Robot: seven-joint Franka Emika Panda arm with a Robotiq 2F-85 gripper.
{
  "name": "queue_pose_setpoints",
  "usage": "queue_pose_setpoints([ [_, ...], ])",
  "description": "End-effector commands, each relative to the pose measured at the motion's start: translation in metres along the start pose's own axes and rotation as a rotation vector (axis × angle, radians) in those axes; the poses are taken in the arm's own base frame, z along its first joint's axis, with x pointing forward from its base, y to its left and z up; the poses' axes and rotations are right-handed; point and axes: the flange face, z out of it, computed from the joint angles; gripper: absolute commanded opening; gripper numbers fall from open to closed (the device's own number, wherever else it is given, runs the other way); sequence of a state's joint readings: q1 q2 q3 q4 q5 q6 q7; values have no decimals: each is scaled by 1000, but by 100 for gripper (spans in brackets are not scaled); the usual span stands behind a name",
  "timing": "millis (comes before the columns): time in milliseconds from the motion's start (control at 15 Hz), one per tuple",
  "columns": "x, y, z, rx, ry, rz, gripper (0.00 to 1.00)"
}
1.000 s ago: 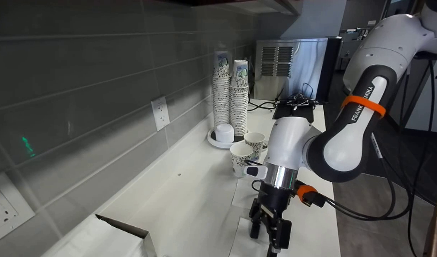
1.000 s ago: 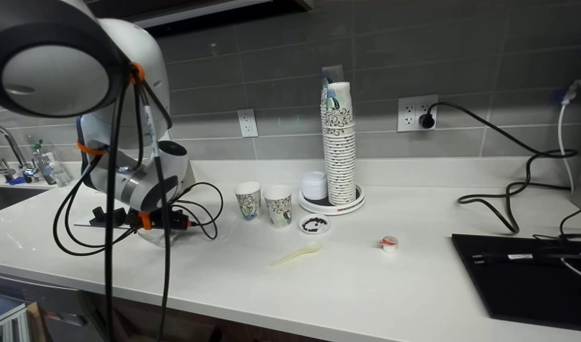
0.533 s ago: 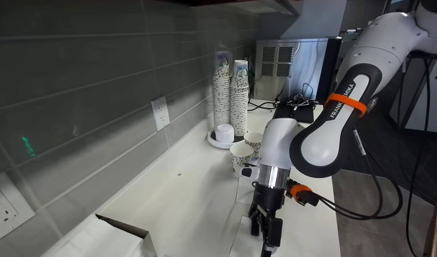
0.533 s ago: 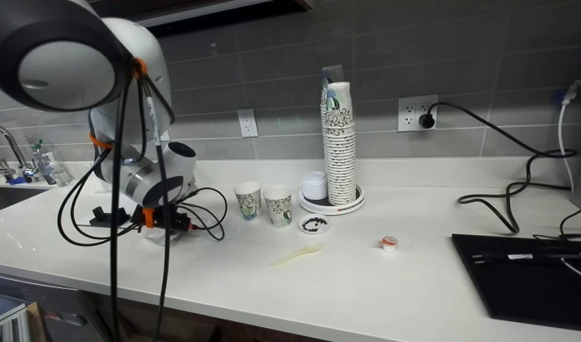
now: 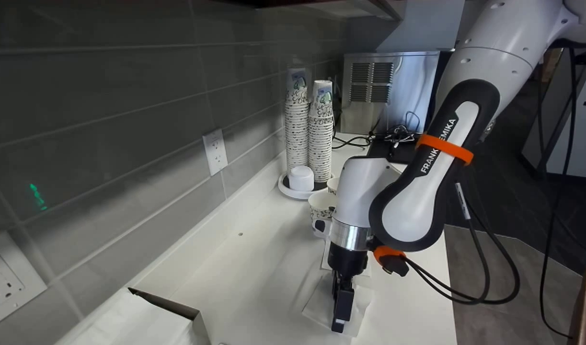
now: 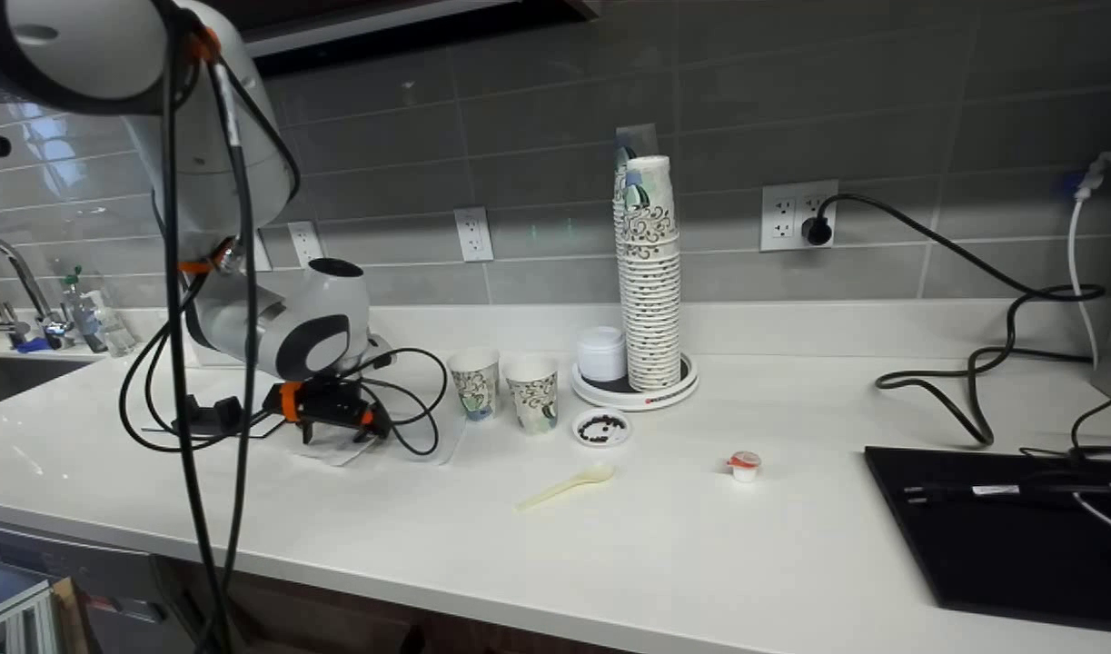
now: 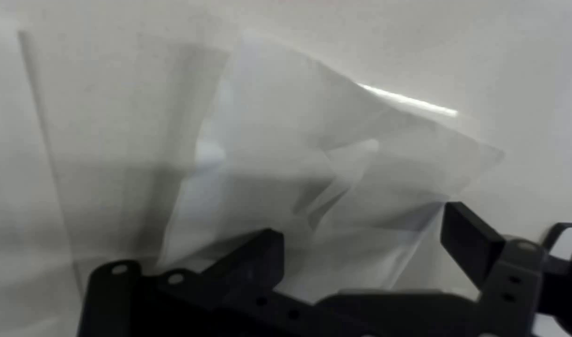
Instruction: Pick up two napkins and place them on the counter top
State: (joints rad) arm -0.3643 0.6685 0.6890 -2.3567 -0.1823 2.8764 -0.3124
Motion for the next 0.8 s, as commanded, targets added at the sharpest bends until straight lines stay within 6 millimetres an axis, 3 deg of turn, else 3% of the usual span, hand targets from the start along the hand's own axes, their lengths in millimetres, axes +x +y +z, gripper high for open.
queue_pose_setpoints([
  [0,5,-2,-22,-168,10,72,100],
  [200,7,-7,-26,-244,-10,87,100],
  [733,2,-54,-45,-351,-31,27,100],
])
